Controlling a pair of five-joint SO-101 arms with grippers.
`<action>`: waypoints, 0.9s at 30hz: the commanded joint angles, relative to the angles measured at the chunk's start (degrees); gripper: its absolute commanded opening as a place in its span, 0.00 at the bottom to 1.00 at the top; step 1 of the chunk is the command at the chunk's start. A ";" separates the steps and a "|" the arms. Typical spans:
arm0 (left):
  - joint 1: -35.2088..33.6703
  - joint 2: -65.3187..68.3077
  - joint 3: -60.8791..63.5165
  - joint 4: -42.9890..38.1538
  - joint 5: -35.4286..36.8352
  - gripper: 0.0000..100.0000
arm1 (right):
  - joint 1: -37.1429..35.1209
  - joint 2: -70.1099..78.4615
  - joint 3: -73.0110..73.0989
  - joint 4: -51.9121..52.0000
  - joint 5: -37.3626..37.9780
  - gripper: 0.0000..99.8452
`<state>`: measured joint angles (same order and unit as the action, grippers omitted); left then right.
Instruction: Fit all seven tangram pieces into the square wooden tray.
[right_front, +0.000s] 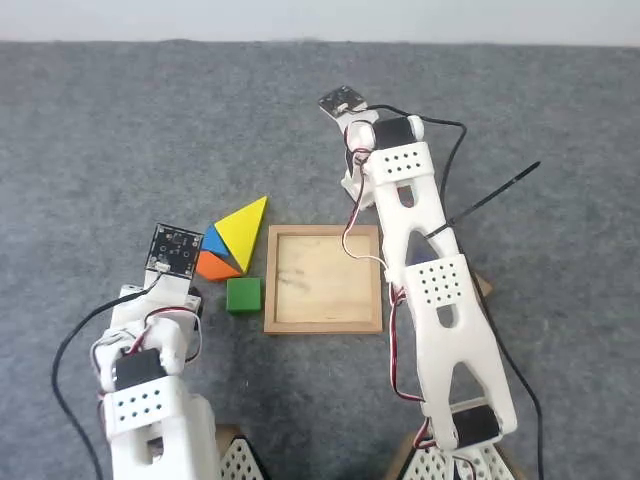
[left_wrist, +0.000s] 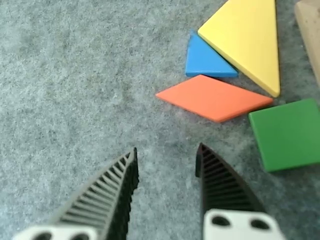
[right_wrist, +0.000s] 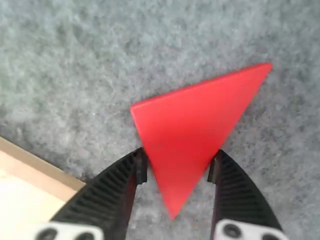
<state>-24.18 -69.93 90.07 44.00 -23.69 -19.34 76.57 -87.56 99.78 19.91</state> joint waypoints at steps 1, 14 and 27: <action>0.09 -1.32 -0.66 -1.23 -0.62 0.18 | 1.19 -7.34 -5.71 2.42 3.96 0.20; 0.35 -1.32 -0.66 -1.23 -0.62 0.18 | -1.27 -14.37 -6.24 -4.09 2.90 0.20; 0.35 -1.32 -0.66 -1.23 -0.62 0.18 | 2.33 3.82 -0.09 -16.22 -6.86 0.20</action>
<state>-24.00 -69.93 90.07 44.00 -23.69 -18.37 81.41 -87.03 75.69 5.32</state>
